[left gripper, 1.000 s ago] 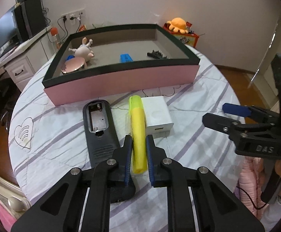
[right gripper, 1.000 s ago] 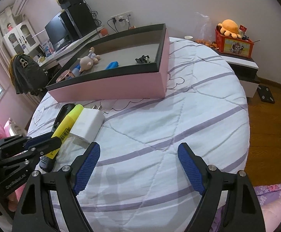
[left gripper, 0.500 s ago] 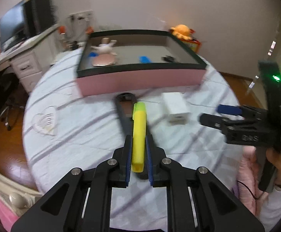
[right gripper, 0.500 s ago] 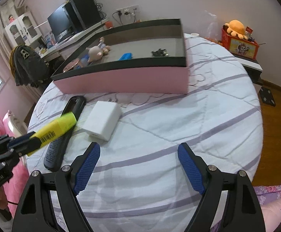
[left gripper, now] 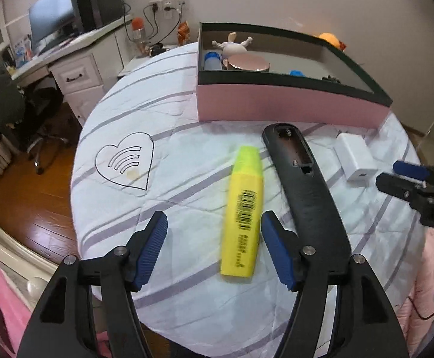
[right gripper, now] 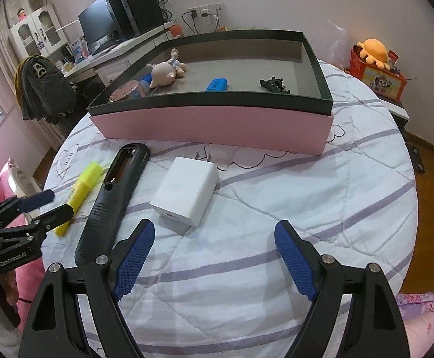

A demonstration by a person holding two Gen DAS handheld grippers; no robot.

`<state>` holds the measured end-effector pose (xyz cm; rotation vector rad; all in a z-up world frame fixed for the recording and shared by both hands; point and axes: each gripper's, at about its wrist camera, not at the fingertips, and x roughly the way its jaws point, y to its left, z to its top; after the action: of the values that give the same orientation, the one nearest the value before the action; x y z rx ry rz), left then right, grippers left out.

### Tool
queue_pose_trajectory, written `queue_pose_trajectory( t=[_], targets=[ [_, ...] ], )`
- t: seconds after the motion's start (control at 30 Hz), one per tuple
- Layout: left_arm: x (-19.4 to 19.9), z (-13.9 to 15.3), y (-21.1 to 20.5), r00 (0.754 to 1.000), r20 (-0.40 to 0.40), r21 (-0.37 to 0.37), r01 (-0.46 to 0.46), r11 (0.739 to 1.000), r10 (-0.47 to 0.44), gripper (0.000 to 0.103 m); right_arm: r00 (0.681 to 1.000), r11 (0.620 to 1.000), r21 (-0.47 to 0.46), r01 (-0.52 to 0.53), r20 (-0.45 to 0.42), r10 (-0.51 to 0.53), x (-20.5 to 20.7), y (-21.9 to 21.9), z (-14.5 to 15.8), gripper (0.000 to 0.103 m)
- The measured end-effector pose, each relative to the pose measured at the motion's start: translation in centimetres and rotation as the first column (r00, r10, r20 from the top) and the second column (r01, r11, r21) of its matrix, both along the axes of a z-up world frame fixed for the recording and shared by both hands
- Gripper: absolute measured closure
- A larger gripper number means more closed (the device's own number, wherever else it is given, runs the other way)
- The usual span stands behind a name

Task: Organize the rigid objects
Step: 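Carry the yellow highlighter into the box beside the blue one and release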

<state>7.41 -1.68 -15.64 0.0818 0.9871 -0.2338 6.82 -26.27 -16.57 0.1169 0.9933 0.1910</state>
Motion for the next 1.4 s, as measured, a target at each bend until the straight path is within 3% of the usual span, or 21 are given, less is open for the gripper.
queue_pose_trajectory(
  t=[0.13,0.17,0.2,0.23,0.33,0.37,0.57,0.97,1.2,1.4],
  targets=[
    [-0.1,0.4,-0.9,0.999,0.034,0.020,0.033,0.999,-0.034,0.036,1.000,1.000,-0.007,0.013,-0.011,-0.013,0.2,-0.3,-0.3,0.019],
    [0.0,0.3,-1.3,0.999,0.035,0.032,0.039,0.999,-0.040,0.041,1.000,1.000,-0.007,0.015,-0.013,-0.016,0.3,-0.4,-0.3,0.019],
    [0.2,-0.1,-1.6,0.999,0.022,0.050,0.046,0.998,-0.047,0.054,1.000,1.000,-0.006,0.017,-0.015,-0.017,0.3,-0.5,-0.4,0.019],
    [0.5,-0.6,-2.0,0.998,0.003,0.065,0.056,0.996,-0.056,0.060,1.000,1.000,-0.005,0.019,-0.017,-0.019,0.3,-0.6,-0.5,0.019],
    [0.6,-1.2,-2.9,0.998,0.003,0.097,0.069,0.993,-0.070,0.067,1.000,1.000,-0.008,0.022,-0.022,-0.022,0.3,-0.7,-0.6,0.019],
    [0.6,-1.1,-2.9,0.997,0.002,0.083,0.073,0.994,-0.073,0.076,1.000,1.000,-0.007,0.021,-0.022,-0.021,0.3,-0.8,-0.7,0.019],
    [0.6,0.8,-2.6,0.997,0.023,-0.027,0.079,0.997,-0.078,0.077,1.000,1.000,-0.001,0.011,-0.013,-0.011,0.2,-1.1,-0.4,0.019],
    [3.7,6.7,-9.6,0.982,0.133,-0.078,0.145,0.986,-0.134,0.077,0.991,0.998,0.011,0.066,0.117,-0.067,0.9,-4.9,4.1,0.019],
    [9.2,7.1,-14.6,0.986,0.098,-0.097,0.144,0.985,-0.135,0.077,0.983,0.995,0.027,0.098,0.153,-0.101,3.1,-7.9,5.6,0.019],
    [13.1,5.2,-18.5,0.990,0.027,-0.112,0.137,0.984,-0.135,0.077,0.983,0.993,0.056,0.107,0.146,-0.114,5.4,-10.1,5.0,0.019]
  ],
)
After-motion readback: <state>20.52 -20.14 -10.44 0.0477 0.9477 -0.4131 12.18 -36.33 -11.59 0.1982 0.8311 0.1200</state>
